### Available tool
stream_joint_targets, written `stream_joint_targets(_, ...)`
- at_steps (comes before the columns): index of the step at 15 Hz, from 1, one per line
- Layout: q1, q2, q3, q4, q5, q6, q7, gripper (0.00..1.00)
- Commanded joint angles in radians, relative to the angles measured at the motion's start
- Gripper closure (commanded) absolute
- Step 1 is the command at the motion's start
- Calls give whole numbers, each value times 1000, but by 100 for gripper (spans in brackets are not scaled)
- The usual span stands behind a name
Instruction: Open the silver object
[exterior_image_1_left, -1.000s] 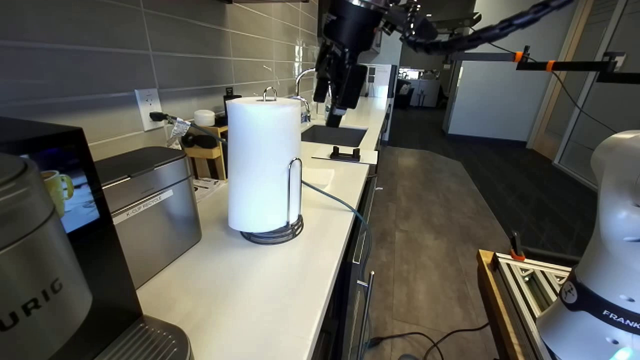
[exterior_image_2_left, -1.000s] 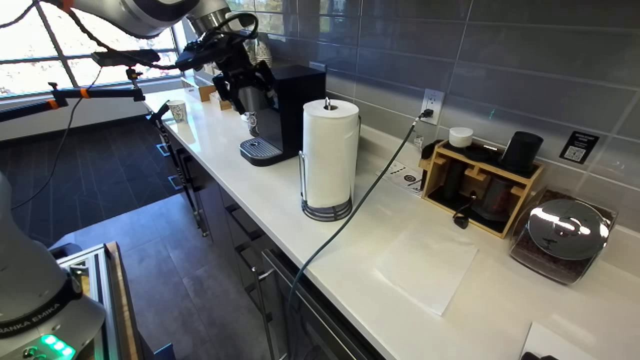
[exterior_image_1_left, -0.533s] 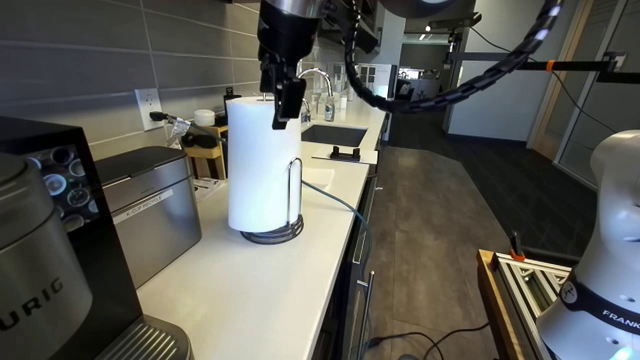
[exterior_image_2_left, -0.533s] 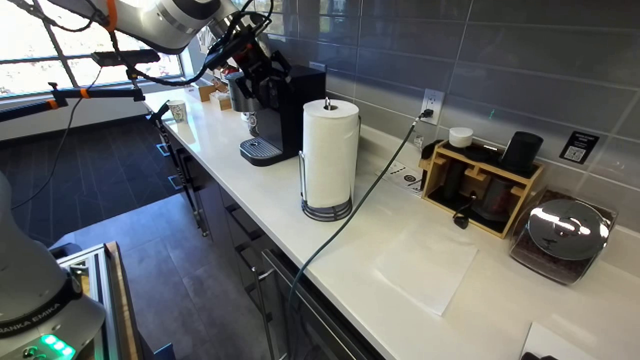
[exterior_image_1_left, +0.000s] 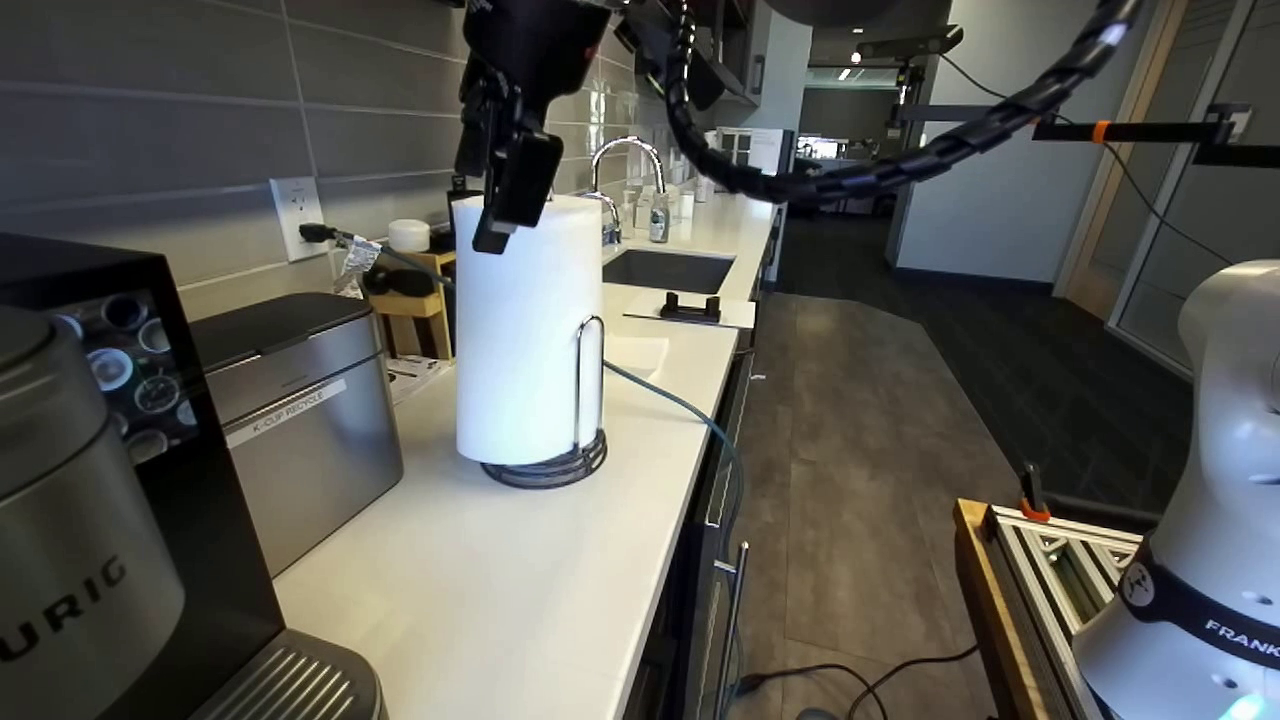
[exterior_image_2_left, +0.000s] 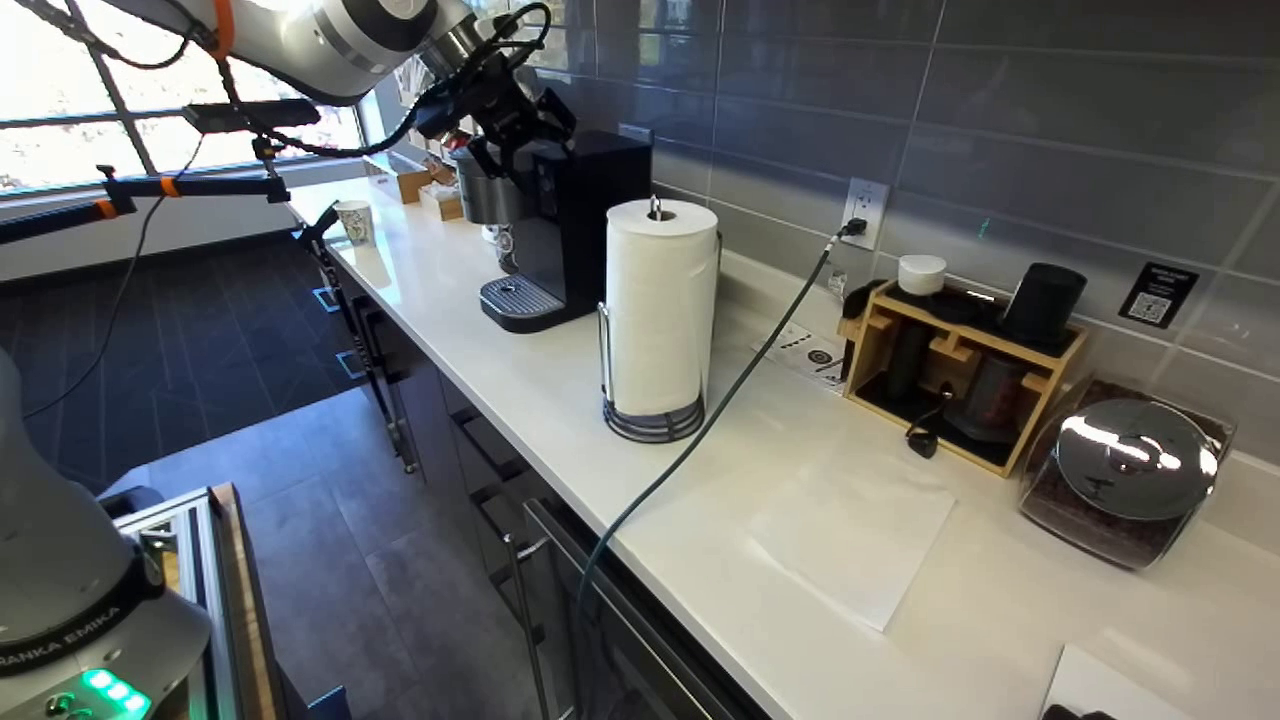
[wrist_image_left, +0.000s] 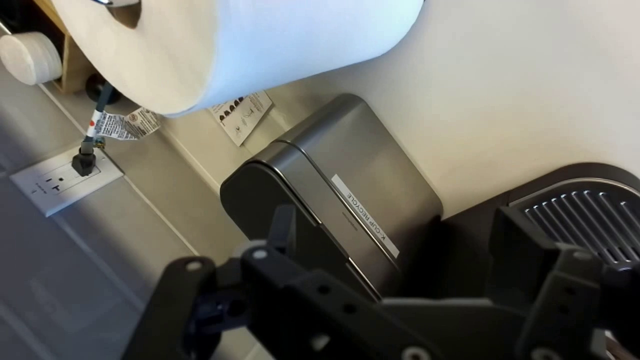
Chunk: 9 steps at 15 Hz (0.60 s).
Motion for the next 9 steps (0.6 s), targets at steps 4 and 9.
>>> stream_joint_targets(4, 3, 38, 4, -2, -77, 74, -14, 0)
stream_joint_targets(9, -13, 110, 11, -55, -387, 401, 92, 0)
